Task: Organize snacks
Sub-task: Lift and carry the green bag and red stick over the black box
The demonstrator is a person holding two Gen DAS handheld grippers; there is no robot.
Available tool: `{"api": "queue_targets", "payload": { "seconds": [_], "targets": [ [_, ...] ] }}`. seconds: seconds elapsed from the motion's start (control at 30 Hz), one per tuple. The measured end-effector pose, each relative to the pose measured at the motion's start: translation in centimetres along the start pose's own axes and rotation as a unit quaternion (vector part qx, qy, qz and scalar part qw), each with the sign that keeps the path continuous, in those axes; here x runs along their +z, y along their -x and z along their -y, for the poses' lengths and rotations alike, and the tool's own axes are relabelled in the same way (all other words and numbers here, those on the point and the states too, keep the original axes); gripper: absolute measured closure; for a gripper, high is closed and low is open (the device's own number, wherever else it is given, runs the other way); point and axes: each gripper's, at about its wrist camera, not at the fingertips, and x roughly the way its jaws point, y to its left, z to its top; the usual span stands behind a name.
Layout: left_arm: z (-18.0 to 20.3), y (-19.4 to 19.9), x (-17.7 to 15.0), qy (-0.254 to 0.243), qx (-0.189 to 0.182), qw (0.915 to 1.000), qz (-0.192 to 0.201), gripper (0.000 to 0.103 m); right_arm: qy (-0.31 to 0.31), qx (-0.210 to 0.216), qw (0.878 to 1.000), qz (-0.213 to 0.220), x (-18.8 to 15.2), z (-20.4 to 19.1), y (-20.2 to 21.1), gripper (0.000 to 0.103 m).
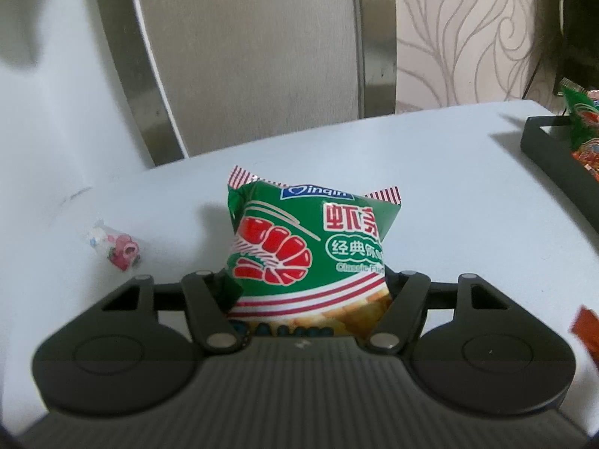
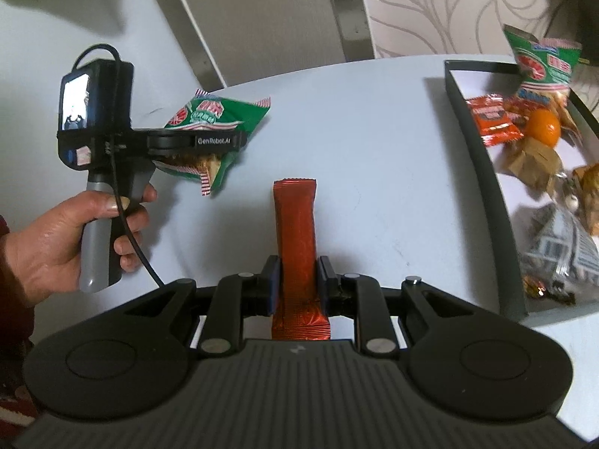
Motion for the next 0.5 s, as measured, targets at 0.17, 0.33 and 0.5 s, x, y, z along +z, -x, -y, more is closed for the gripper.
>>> {"api": "queue_targets", "payload": {
  "seconds": [0.17,0.33,0.5],
  "targets": [
    [0.4,0.0,0.6,0.004,-0.005,1.0000,-0.002,0.033,-0.018,0.002,1.000,0.012,-0.5,0.6,1.4,0.079],
    [1.5,0.7,1.8,0.004,-0.017,0.9998,0.013,0.033,-0.025,0.006,0.999,0.025,-0.8,0.9,2.7,0.079],
    [2.7,1.3,2.7,0.001,-0.027,0.9994,0.022,0.033,-0.028,0.013,0.999,0.032,-0.9,1.1,3.9,0.079]
  ]
}}
